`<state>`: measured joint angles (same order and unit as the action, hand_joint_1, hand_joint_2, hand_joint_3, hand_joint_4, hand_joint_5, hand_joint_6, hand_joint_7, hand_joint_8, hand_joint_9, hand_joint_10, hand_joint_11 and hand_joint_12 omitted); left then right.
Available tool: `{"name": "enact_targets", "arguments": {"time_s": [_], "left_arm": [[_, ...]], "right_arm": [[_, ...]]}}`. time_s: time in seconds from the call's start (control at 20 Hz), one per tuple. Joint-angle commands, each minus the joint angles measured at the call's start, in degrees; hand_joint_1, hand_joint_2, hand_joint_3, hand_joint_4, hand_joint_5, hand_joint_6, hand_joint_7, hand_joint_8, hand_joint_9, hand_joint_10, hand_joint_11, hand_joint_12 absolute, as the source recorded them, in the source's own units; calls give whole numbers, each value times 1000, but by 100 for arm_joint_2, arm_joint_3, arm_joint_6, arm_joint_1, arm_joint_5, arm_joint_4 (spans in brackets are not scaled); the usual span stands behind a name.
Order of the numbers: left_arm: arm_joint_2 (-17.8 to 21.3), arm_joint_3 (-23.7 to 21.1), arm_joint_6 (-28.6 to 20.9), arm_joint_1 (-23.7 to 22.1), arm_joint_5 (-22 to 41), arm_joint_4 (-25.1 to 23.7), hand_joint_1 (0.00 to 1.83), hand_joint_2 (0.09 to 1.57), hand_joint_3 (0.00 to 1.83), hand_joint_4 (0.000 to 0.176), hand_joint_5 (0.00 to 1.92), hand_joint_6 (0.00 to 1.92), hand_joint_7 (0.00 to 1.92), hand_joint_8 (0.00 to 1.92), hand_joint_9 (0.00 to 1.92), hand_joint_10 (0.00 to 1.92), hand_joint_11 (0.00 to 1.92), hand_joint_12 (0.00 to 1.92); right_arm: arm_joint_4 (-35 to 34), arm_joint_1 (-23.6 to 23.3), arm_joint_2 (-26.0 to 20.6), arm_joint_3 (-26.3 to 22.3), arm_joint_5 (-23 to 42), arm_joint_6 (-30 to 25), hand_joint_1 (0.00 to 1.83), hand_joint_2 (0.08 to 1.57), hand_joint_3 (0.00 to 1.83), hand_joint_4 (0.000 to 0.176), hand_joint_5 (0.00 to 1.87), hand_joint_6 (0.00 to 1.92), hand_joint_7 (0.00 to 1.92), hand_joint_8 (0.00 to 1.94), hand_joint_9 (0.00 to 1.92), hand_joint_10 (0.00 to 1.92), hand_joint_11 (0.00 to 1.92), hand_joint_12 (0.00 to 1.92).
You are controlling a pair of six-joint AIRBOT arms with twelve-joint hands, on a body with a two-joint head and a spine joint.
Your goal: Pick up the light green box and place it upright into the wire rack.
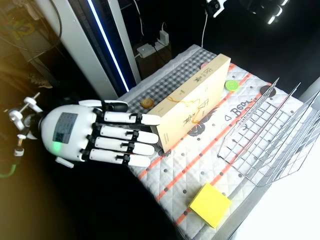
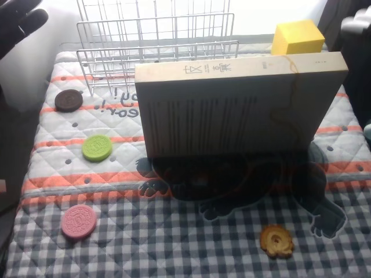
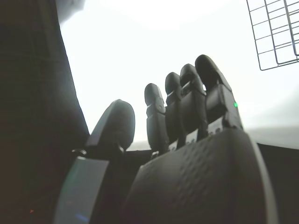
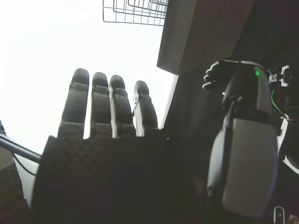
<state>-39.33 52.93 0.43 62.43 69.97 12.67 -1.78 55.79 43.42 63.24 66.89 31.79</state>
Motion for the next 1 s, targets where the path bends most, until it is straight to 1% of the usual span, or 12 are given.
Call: {"name": "enact_targets", "arguments": {"time_s": [0.0, 0.15, 0.2, 0.25, 0.3, 0.35, 0.4, 0.6, 0.8, 0.85, 0.9, 0.95], "left_arm": [[43, 18, -43, -46, 675, 83, 518, 1123, 3, 84, 519, 1, 394, 2, 377, 18, 0, 806], [41, 21, -43, -46, 642, 79, 510, 1124, 1, 89, 519, 1, 398, 1, 377, 6, 0, 807], [41, 23, -43, -46, 631, 79, 510, 1124, 1, 87, 521, 1, 396, 0, 376, 5, 0, 805], [41, 26, -43, -46, 614, 79, 501, 1124, 1, 86, 524, 2, 394, 0, 377, 5, 0, 802], [42, 27, -43, -46, 603, 79, 479, 1127, 1, 88, 519, 0, 387, 0, 372, 2, 0, 772], [41, 27, -43, -46, 596, 79, 460, 1132, 3, 90, 513, 0, 381, 0, 370, 0, 0, 763], [40, 27, -43, -41, 588, 79, 458, 1124, 0, 109, 506, 0, 377, 0, 371, 1, 0, 727], [25, 28, -43, -39, 539, 68, 465, 1131, 1, 94, 510, 3, 361, 0, 371, 0, 0, 688], [3, 43, -43, -39, 507, 69, 461, 1128, 0, 102, 512, 1, 372, 1, 397, 3, 0, 692], [2, 43, -43, -39, 507, 69, 461, 1127, 0, 104, 517, 1, 364, 0, 382, 1, 0, 668], [2, 44, -43, -39, 508, 68, 478, 1124, 0, 102, 524, 3, 368, 2, 386, 3, 0, 669], [-4, 48, -43, -40, 507, 68, 481, 1123, 0, 105, 523, 2, 366, 1, 386, 2, 0, 670]], "right_arm": [[-181, -69, -32, 66, 627, -11, 678, 1056, 0, 11, 316, 1, 289, 2, 233, 4, 150, 270], [-128, -116, -23, 72, 618, -11, 683, 1041, 0, 32, 298, 0, 257, 0, 204, 0, 132, 245], [-66, -186, -25, 72, 618, -11, 654, 1027, 0, 48, 206, 0, 171, 0, 142, 0, 98, 221], [40, -315, -26, 77, 616, -11, 652, 1002, 0, 73, 130, 0, 95, 0, 87, 0, 63, 200], [170, -498, -26, 78, 603, -11, 647, 961, 0, 118, 25, 0, 18, 0, 17, 0, 12, 115], [265, -618, -26, 77, 603, -12, 630, 924, 0, 148, 4, 0, 3, 0, 3, 0, 2, 22], [433, -787, -26, 76, 540, -47, 599, 861, 0, 170, 0, 0, 0, 0, 0, 0, 0, 4], [1133, -1426, 50, 125, 129, -318, 598, 754, 0, 176, 0, 0, 0, 0, 0, 0, 0, 0], [1923, -2170, 515, 543, -599, -855, 593, 750, 0, 176, 0, 0, 0, 0, 0, 0, 103, 48], [2060, -2301, 610, 626, -747, -925, 577, 760, 3, 163, 0, 0, 0, 0, 0, 0, 129, 61], [2229, -2463, 748, 739, -944, -984, 617, 743, 0, 173, 0, 0, 0, 0, 0, 0, 89, 46], [2396, -2636, 890, 839, -1175, -989, 617, 740, 0, 170, 0, 0, 0, 0, 0, 0, 87, 46]]}}
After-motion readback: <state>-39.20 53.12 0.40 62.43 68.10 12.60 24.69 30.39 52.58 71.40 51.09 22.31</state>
